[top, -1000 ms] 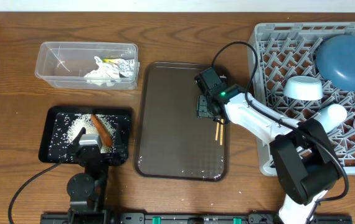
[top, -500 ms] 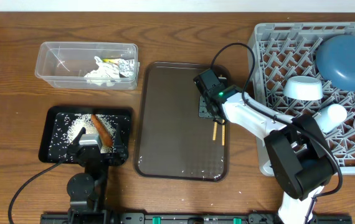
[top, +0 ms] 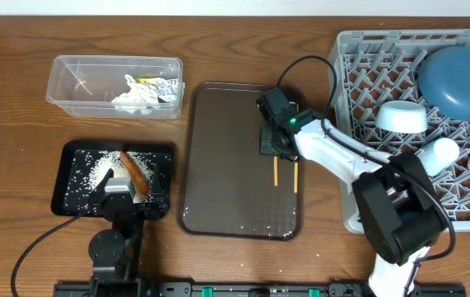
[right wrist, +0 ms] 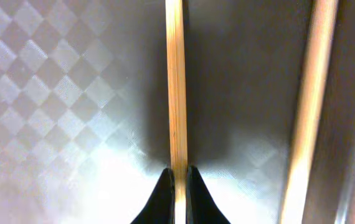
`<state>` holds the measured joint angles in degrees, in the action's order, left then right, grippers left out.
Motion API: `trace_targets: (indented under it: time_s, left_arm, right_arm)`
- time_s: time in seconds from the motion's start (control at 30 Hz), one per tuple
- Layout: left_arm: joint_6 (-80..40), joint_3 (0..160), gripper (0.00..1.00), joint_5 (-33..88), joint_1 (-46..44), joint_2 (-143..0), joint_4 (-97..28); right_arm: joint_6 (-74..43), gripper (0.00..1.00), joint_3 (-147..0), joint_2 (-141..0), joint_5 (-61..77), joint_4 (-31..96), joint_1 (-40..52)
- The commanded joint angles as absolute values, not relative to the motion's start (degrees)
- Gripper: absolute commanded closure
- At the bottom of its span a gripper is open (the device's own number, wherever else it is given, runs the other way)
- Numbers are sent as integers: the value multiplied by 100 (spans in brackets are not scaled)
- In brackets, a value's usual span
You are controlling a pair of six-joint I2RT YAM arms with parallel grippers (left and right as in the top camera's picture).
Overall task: Sort waste into correct bins and load items into the dishwasher rack
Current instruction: 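Lift the chopstick and drop it into the rack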
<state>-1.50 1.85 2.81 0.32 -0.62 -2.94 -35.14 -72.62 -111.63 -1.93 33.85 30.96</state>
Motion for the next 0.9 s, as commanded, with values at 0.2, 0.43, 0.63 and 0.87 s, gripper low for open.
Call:
trace_targets:
  time_s: [0.2, 0.43, 0.63, 0.87]
  left_arm:
    - [-154, 34, 2, 215, 58, -25, -399]
    - [-156, 34, 2, 213, 58, -25, -399]
    - [-154, 34, 2, 213, 58, -25, -399]
    - [-154, 34, 2, 213, 58, -25, -399]
  right_arm:
    - [-2403, 99, -7620, -9054, -104, 3870, 1813]
    - [-692, 99, -7616, -8510, 331, 3977, 443]
    - [-257, 99, -7607, -9002, 969, 4086, 16]
    - [-338, 97, -7607, -9714, 987, 4073, 23]
